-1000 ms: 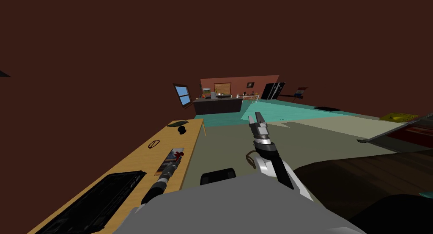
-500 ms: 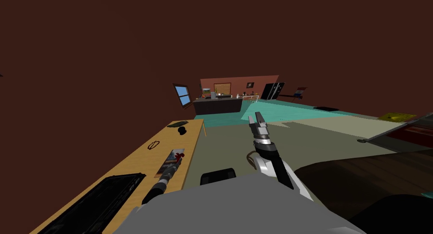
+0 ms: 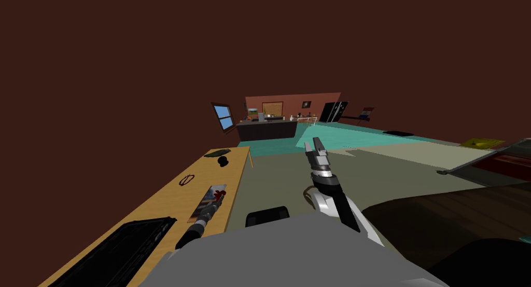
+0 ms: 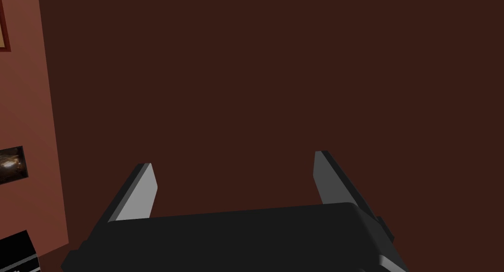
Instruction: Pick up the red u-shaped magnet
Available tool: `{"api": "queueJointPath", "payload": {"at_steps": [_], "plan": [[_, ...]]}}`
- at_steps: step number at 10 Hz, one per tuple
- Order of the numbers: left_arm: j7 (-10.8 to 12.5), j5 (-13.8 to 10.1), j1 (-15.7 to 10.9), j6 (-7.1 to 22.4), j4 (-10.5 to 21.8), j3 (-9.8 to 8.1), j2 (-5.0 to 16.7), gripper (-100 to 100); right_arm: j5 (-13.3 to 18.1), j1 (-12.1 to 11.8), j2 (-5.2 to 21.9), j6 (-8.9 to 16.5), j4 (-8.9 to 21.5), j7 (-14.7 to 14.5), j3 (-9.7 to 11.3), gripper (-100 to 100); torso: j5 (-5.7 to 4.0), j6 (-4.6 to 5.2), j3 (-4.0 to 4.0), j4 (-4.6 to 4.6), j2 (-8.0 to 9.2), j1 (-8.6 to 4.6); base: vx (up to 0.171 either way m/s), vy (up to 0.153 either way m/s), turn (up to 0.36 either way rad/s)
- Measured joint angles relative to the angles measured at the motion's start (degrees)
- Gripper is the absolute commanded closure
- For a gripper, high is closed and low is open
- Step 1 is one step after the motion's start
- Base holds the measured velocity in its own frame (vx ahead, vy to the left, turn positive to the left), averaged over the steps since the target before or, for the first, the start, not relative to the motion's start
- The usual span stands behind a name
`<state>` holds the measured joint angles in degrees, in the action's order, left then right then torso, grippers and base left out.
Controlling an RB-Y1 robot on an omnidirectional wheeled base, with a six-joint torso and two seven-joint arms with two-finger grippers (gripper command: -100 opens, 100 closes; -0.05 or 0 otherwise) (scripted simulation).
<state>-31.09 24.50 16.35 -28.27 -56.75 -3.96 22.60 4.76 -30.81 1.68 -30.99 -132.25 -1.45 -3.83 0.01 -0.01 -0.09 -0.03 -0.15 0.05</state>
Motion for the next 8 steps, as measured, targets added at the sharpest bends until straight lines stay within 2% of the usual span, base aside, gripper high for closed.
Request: {"api": "queueJointPath", "payload": {"at_steps": [1,2,3,5,8], "plan": [[-0.14,0.19,-0.51,-0.47,1.06,0.25,0.27,-100,0.0,0.0,0.0,0.0,0.0,0.0,0.0,0,0.0,0.0,-0.01,0.0,-0.01,-0.02,0.018,0.005,-0.003],[-0.17,0.22,-0.57,-0.57,1.17,0.28,0.3,0,0.0,0.0,0.0,0.0,0.0,0.0,0.0,0,-0.01,-0.01,0.03,0.01,0.06,-0.05,0.0,0.0,0.0],[-0.16,0.21,-0.56,-0.56,1.16,0.28,0.3,-100,0.0,0.0,0.0,0.0,0.0,0.0,0.0,0,-0.01,-0.01,0.06,0.02,0.12,-0.07,-0.027,-0.007,-0.063],[-1.59,-2.54,-4.1,-1.46,5.23,1.42,0.75,-100,0.0,0.02,0.0,0.0,0.0,0.0,0.01,0,-0.02,0.02,0.19,0.07,0.34,-0.1,-0.066,-0.004,-0.065],[-2.98,-5.41,-7.16,-1.93,9.74,2.77,1.32,-100,0.0,0.01,0.0,0.0,0.0,0.0,0.0,0,-0.01,-0.01,0.19,0.07,0.33,-0.06,-0.048,0.001,-0.044]]}}
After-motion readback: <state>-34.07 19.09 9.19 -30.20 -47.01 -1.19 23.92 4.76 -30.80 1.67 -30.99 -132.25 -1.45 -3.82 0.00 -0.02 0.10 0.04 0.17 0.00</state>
